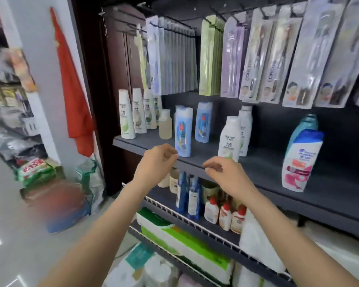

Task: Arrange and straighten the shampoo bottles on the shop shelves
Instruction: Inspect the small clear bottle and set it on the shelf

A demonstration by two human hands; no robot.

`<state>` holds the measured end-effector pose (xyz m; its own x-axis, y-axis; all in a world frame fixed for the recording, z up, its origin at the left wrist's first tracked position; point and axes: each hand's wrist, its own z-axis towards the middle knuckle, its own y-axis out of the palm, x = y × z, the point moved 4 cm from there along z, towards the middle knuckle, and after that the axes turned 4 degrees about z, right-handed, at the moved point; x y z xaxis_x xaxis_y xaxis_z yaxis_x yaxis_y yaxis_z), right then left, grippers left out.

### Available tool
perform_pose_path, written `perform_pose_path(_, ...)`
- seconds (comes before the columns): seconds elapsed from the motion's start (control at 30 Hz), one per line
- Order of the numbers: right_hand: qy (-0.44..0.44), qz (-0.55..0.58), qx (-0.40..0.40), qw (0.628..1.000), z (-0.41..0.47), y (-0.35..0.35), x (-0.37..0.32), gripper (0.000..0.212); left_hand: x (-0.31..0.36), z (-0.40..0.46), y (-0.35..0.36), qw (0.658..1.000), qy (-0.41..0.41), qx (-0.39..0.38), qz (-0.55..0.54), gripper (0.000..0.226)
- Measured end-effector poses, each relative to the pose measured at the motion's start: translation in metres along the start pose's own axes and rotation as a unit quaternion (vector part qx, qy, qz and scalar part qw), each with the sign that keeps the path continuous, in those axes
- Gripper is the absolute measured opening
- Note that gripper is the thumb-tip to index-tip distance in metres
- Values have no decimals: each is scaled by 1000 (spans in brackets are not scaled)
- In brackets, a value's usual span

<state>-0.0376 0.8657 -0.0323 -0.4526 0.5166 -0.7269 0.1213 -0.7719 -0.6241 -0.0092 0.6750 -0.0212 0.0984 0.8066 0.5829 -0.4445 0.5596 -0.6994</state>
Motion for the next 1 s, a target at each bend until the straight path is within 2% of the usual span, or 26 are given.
perform_pose_path(0.13, 10, 11, 25, 1000, 42, 47, -29, 15, -55, 38, -31, 1000, -3, 1, -27, 7)
perform_pose_path(0.3, 14, 39, 58, 997, 101, 96, -52, 18, -109, 94, -45, 996, -6, -10, -88, 8)
perform_pose_path(0.43, 6, 34, 60, 998, 157, 131, -59, 26, -143, 148, -42, 993, -12, -19, -116, 14)
perform_pose_path(0.63, 53, 24, 92, 994, 238, 158, -48, 29, -178, 230, -26, 990, -23, -30, -135, 15)
perform_pose_path(0.73, 78, 24, 113, 990, 266, 167, -40, 37, -183, 264, -7, 984, -15, -71, -165, 12)
perform_pose_path(1.0, 130, 29, 226, 965, 321, 169, -22, 57, -200, 321, 37, 968, 37, -183, -168, 55)
